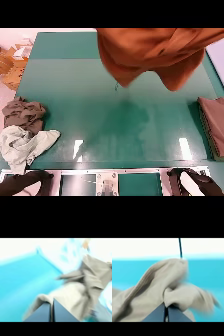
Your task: Fold the shirts.
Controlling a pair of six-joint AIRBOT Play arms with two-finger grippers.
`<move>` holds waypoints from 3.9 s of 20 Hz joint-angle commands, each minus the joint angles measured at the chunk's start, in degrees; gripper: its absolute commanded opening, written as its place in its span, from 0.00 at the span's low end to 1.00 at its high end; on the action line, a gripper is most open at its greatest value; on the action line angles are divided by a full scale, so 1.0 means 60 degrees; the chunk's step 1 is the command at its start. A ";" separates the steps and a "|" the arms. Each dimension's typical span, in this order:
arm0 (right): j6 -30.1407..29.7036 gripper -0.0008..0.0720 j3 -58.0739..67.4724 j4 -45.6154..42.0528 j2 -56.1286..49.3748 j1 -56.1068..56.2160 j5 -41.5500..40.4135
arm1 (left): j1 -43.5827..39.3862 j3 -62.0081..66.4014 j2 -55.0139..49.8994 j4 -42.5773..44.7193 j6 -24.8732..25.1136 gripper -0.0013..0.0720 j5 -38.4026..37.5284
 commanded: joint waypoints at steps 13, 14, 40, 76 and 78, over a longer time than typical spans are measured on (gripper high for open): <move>-0.0586 0.03 -0.5366 0.1723 -0.0393 0.0535 -0.1424 | 0.0273 -0.3399 0.0000 0.3457 -0.0688 0.05 0.1614; -0.0914 0.03 -0.6073 0.1723 -0.1082 0.0794 -0.2004 | 0.0273 -0.3697 -0.0612 0.3326 -0.0692 0.05 0.1359; 0.1745 0.71 -1.3624 0.3945 -0.1395 0.5533 -0.4630 | 0.1672 -0.4834 -0.5774 0.2102 -0.0590 0.05 0.0699; 0.0018 0.68 -1.2189 0.5402 -0.3577 0.6000 -0.4528 | 0.1719 -0.5788 -0.5439 0.2135 -0.0233 0.05 -0.2983; -0.0073 0.61 -1.1460 0.5464 -0.4656 0.6353 -0.4528 | 0.1723 -0.5788 -0.5439 0.2146 -0.0091 0.05 -0.3031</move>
